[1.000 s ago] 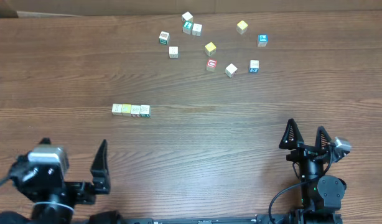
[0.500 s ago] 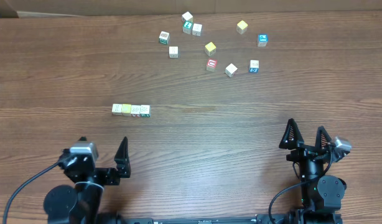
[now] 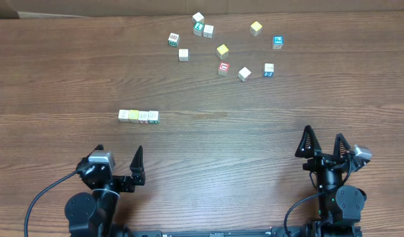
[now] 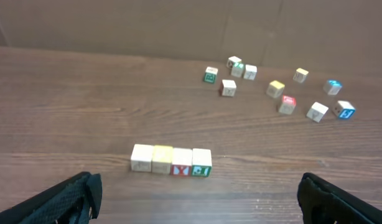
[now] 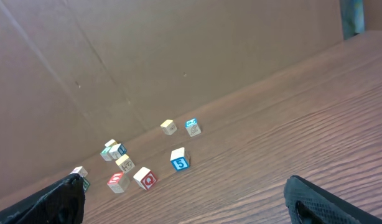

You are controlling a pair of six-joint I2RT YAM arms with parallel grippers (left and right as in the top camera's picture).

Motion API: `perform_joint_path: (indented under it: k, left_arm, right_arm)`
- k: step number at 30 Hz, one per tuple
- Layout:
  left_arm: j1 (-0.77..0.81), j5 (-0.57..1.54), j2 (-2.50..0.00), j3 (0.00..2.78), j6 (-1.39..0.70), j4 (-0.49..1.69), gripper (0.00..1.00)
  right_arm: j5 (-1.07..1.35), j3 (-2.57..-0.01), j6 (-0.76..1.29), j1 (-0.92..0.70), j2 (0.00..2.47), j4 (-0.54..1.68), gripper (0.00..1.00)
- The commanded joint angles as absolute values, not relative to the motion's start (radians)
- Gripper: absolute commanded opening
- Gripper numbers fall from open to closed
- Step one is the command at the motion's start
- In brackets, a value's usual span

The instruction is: Form a horizontal line

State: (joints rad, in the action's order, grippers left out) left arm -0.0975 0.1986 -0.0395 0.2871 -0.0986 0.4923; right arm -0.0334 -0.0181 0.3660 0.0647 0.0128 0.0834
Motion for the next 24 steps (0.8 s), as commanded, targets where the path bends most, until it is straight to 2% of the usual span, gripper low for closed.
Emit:
perform_joint_path:
  k: [1,11,24]
  left_arm:
    - [-0.083,0.167,-0.002,0.246,-0.105,0.479,0.99]
    - [-0.058,0.143,-0.003,0.085,-0.105,0.279,1.0]
    - [-0.043,0.07,-0.003,0.005,-0.142,0.036,1.0]
  right_arm:
    - [-0.043,-0.008,0.362,0.064,0.003,0.081,1.0]
    - [-0.043,-0.008,0.362,0.064,0.003,0.081,1.0]
    - [-0.043,-0.008,0.362,0.064,0.003,0.081,1.0]
